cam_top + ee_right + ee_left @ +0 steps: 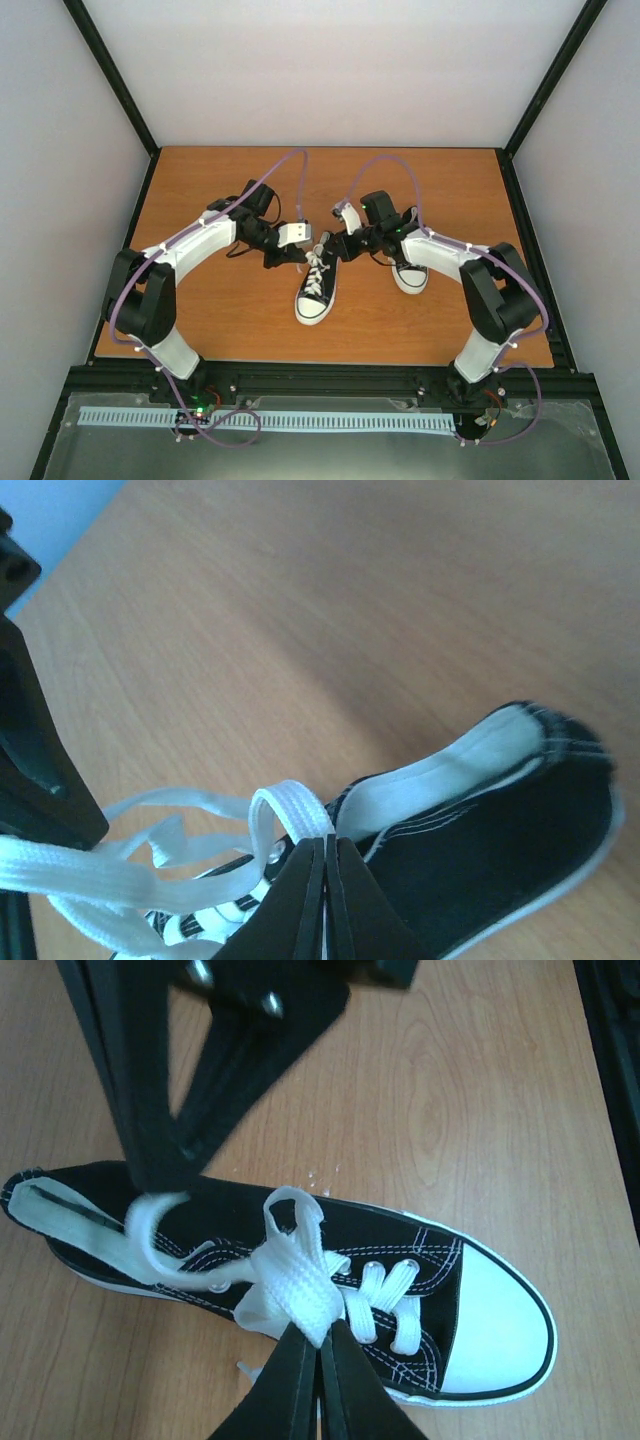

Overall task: Tie the shoes
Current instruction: Cross the shoelace with the shoelace.

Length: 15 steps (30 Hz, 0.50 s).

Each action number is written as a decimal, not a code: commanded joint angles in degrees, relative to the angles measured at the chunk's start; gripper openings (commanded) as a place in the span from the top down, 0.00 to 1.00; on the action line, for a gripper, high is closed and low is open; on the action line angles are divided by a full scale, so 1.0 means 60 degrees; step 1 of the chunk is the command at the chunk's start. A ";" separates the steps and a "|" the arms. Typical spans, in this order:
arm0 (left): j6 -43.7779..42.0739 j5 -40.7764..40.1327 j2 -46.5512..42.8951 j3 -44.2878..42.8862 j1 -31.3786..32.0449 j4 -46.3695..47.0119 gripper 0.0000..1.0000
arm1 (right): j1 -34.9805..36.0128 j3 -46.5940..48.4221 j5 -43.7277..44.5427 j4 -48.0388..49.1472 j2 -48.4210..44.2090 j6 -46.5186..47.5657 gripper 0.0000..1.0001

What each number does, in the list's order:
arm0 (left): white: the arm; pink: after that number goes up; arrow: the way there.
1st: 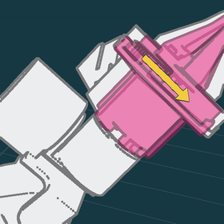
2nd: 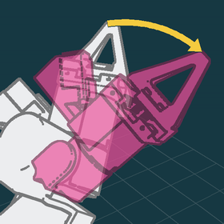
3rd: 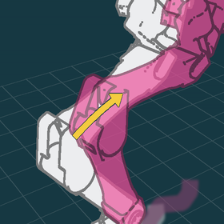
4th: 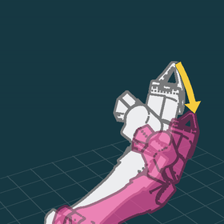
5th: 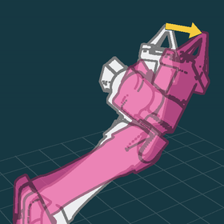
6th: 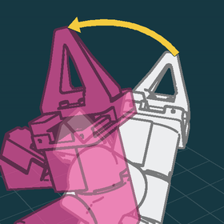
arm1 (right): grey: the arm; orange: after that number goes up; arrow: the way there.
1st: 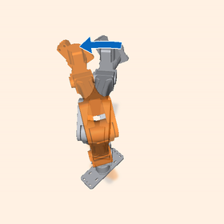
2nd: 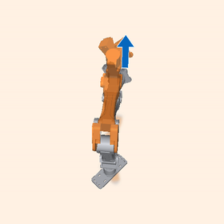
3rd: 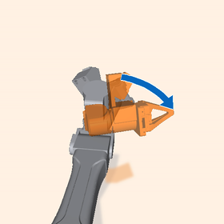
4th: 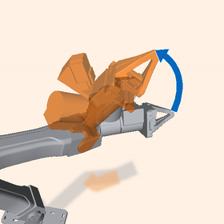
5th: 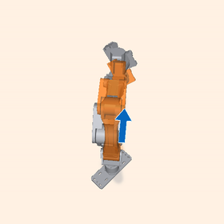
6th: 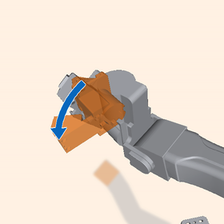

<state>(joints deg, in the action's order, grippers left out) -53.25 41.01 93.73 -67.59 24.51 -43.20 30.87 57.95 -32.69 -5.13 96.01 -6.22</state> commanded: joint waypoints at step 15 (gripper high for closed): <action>0.0074 0.0699 -0.0238 -0.0087 0.0045 0.0228 0.99 | 0.0333 0.1357 -0.2621 -0.3331 0.1195 0.3145 0.97</action>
<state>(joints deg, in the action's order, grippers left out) -52.51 42.70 93.67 -67.44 24.51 -42.85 32.49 63.18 -44.60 -19.51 101.43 6.42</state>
